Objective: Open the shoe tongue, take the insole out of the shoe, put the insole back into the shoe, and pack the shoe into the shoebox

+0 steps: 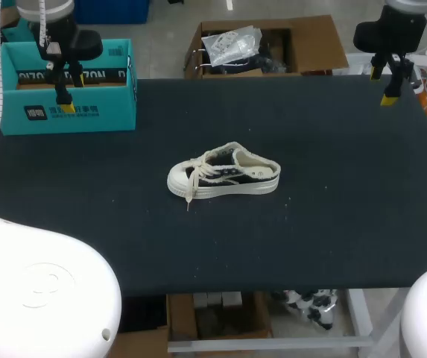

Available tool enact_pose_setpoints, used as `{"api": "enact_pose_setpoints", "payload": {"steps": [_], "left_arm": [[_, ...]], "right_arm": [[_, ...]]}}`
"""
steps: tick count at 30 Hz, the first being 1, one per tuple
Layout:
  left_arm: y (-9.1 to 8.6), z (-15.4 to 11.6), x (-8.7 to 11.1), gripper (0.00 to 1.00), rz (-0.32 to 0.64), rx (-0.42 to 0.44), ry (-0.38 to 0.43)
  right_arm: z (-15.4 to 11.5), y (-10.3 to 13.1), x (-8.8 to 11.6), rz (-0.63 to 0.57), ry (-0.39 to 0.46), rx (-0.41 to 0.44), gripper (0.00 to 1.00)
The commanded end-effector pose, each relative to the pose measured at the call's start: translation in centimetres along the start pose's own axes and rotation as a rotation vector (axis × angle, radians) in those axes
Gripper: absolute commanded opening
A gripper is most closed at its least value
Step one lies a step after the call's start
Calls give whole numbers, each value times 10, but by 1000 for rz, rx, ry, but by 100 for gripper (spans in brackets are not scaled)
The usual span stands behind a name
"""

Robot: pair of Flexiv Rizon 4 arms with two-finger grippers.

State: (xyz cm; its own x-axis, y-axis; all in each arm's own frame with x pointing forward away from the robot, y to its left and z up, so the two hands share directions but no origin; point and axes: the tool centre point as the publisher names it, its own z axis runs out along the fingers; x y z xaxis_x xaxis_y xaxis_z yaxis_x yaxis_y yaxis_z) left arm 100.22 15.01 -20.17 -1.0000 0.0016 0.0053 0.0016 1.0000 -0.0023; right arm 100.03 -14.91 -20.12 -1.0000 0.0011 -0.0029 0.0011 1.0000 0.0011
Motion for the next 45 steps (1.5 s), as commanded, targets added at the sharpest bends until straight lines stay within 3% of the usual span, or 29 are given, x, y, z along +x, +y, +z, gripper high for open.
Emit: {"api": "enact_pose_setpoints", "payload": {"steps": [1,27,29,33,35,45], "left_arm": [[0,-1,1,100,-1,-2,0],[-4,-1,2,100,6,1,5],[-14,0,3,100,-48,-2,24],[-32,4,8,100,-179,4,94],[-41,9,11,100,-296,-7,125],[-82,27,34,100,-619,-63,207]], "right_arm": [[0,0,0,0,1,1,100],[0,0,0,0,1,1,100],[1,6,2,9,-23,-94,100],[18,24,4,21,-43,-176,100],[28,36,8,20,-63,-252,100],[75,98,23,34,-80,-454,100]]}}
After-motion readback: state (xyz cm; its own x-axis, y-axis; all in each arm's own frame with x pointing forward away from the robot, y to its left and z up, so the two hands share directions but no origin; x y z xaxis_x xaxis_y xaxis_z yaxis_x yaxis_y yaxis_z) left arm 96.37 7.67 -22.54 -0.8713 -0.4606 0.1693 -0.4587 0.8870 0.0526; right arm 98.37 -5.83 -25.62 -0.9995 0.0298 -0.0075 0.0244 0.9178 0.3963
